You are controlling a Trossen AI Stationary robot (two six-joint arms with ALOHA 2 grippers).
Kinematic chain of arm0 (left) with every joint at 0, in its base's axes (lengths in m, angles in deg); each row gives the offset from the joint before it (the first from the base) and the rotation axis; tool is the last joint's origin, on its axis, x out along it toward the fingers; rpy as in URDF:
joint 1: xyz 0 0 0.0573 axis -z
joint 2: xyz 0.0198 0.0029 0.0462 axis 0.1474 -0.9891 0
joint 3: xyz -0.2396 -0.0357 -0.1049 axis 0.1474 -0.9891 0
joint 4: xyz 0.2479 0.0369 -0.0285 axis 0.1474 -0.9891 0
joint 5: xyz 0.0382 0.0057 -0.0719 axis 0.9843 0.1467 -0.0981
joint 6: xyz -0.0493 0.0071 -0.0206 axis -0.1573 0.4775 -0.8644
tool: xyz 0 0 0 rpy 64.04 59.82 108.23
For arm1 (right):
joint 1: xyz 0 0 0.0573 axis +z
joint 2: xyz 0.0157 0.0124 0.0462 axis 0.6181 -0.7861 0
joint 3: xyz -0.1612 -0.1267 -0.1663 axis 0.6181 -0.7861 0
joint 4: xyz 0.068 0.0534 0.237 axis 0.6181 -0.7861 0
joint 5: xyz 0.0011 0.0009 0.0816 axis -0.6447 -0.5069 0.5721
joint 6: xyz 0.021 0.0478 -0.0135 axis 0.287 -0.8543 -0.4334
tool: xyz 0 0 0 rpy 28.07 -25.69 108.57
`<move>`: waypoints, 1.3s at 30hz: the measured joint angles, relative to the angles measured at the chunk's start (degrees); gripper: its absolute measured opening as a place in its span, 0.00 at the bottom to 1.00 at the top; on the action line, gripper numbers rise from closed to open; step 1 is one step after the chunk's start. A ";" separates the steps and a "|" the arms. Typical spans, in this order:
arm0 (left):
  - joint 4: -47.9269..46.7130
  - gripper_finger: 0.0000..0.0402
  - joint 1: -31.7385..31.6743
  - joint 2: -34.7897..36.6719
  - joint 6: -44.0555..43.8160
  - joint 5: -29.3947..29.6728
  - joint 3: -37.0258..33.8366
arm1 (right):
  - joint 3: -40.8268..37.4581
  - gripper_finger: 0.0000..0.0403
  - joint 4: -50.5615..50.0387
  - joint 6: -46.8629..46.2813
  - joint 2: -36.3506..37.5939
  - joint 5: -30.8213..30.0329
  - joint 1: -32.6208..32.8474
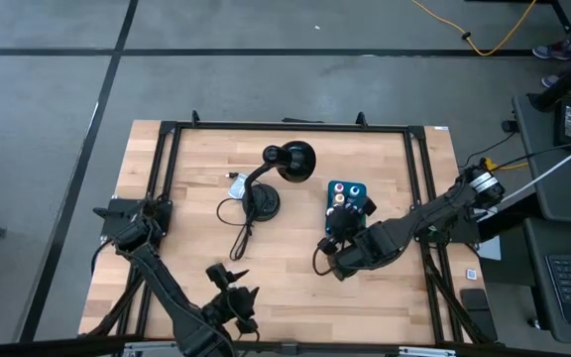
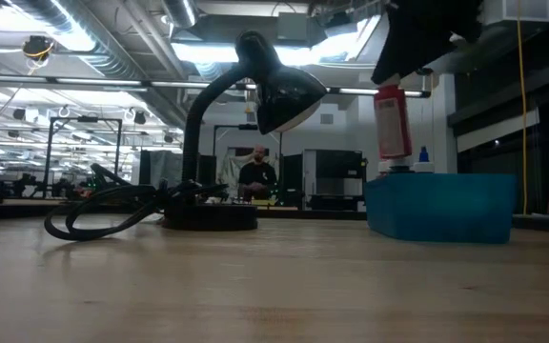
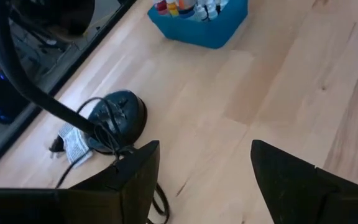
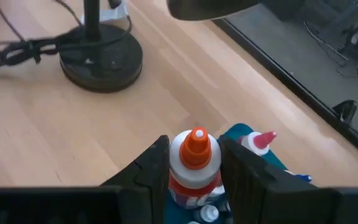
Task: Pick & Place food coloring
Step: Put the large orange food coloring bottle into the blue bin
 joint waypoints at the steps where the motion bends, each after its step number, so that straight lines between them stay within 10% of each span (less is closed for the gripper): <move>1: 0.01 0.61 0.00 0.00 0.72 0.27 0.00 | -0.23 0.31 0.47 -0.62 0.03 -0.11 0.00; 39: 0.00 0.61 1.75 0.11 3.69 1.57 0.00 | -7.61 0.32 1.41 -22.54 -4.10 -0.68 3.69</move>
